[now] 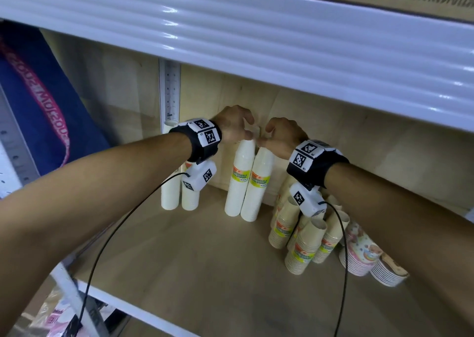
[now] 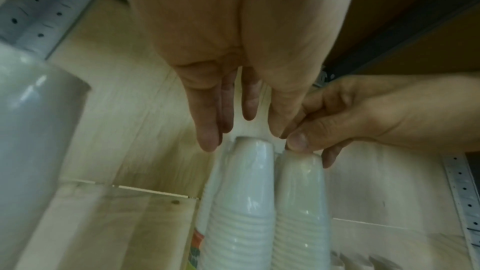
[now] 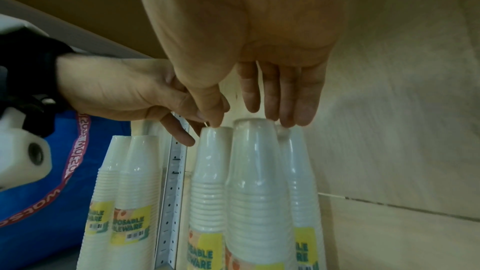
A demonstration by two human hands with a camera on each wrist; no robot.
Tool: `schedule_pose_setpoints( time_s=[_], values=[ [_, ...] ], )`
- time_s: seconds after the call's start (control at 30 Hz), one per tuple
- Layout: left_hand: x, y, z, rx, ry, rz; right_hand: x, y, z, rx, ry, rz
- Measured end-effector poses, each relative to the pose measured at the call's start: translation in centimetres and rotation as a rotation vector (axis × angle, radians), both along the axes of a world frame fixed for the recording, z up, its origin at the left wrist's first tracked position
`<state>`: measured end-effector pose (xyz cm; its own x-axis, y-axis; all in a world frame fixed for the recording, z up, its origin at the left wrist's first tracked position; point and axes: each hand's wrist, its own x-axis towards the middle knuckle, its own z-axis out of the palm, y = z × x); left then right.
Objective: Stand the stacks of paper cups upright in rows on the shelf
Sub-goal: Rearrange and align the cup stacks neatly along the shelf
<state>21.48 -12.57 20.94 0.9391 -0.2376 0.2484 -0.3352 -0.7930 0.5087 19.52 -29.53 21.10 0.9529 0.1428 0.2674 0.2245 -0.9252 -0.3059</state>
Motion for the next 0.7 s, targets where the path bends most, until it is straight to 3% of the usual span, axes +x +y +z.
schedule_pose_setpoints(
  time_s=[0.37,0.7],
  values=[
    [-1.5,5.5,4.3,0.074,-0.092,0.153,0.5,4.8,2.0,-0.019,-0.079,0.079],
    [-2.3,12.1,2.7,0.136,-0.025,0.301,0.8,11.2,0.6,-0.006,-0.026,0.261]
  ],
)
